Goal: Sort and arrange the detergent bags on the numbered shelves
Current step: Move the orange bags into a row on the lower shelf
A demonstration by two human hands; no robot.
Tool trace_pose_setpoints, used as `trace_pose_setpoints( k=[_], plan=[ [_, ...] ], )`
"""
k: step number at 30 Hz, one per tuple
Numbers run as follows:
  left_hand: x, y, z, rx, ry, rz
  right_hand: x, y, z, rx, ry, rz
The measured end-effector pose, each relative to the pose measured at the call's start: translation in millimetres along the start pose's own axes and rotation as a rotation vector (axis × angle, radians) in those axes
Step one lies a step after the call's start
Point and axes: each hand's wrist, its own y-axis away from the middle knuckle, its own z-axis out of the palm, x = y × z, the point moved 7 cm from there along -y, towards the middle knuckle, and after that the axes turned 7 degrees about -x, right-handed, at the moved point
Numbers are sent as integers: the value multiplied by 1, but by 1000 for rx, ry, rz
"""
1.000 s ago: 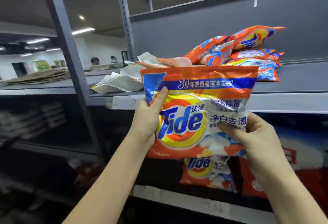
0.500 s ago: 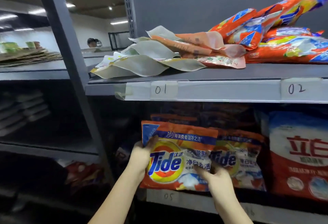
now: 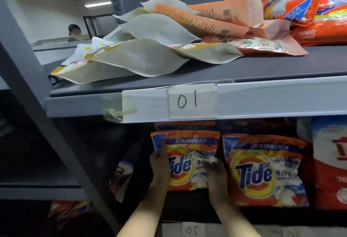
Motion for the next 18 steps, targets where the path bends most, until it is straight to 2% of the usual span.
trace_pose_setpoints(
  k=[5,10,13,16,18],
  plan=[
    [-11,-23,6,-37,37,20,-2,-3,2,94,20,-71],
    [-3,-25,2,-135,-69,127,-6,9,-1,187,223,-175],
    [-5,-20,-8,-232,-227,174,-2,28,-5,208,413,-195],
    [-10,6,-22,-207,-500,319,9,57,-15,257,665,-138],
    [-21,36,-26,-252,-610,307,9,83,-21,283,801,-196]
  ],
)
